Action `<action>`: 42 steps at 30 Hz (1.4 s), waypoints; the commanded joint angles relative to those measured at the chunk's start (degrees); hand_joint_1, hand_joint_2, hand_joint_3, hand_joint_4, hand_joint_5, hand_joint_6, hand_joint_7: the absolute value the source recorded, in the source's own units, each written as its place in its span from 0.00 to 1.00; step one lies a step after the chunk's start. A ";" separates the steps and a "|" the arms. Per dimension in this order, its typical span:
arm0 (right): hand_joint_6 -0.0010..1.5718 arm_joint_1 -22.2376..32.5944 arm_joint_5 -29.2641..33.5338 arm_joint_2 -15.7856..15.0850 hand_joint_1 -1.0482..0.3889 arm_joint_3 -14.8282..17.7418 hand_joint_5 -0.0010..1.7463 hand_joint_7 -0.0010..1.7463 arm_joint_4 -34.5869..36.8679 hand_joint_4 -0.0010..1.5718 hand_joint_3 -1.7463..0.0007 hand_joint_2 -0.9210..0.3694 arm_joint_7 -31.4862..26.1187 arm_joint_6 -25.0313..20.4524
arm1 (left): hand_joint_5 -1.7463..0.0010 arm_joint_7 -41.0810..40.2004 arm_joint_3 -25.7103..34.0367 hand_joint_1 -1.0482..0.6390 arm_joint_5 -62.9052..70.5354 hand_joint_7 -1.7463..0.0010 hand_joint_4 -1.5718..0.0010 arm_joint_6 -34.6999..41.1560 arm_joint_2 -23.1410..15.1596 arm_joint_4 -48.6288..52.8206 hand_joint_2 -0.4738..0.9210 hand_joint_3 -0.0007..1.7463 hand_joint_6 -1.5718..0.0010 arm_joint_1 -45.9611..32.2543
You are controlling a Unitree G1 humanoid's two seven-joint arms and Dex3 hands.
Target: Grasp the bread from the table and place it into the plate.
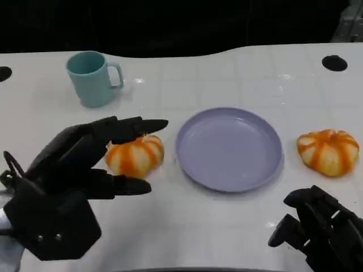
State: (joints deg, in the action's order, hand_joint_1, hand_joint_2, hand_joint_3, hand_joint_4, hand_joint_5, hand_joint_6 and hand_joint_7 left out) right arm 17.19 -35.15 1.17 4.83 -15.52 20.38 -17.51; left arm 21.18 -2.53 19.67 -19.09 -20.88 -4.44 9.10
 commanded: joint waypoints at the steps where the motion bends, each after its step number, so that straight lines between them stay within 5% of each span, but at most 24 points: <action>1: 0.44 0.12 0.17 -0.26 0.33 -0.04 0.89 0.62 -0.46 0.39 0.91 0.00 -0.04 0.60 | 0.72 -2.53 -2.48 0.25 9.57 1.00 0.97 1.17 -3.75 -0.65 0.94 0.00 0.80 2.29; 14: 0.43 0.51 0.13 -0.62 0.33 -0.21 0.90 0.62 -0.99 0.38 0.90 0.00 0.04 0.74 | 0.86 -3.98 -12.34 0.37 27.62 1.00 1.00 13.20 -2.93 3.39 0.86 0.00 0.88 7.98; 26: 0.43 1.12 -0.41 -0.72 0.33 -0.11 0.90 0.62 -1.30 0.38 0.89 0.00 0.65 1.03 | 0.89 -14.70 -21.45 0.46 33.05 0.99 0.99 16.36 1.79 26.40 0.85 0.00 0.93 17.82; 42: 0.43 1.85 -0.99 -1.09 0.34 0.05 0.90 0.62 -1.98 0.38 0.90 0.00 0.70 0.60 | 0.91 -26.94 -27.83 0.46 32.17 1.00 1.00 17.10 9.39 55.72 0.87 0.00 0.92 30.61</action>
State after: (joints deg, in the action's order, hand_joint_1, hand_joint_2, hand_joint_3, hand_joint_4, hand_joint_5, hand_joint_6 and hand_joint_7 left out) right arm 18.78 -35.42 0.72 4.16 -16.64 20.81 -17.08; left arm -3.91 -29.41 52.44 -2.00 -12.17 47.09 36.97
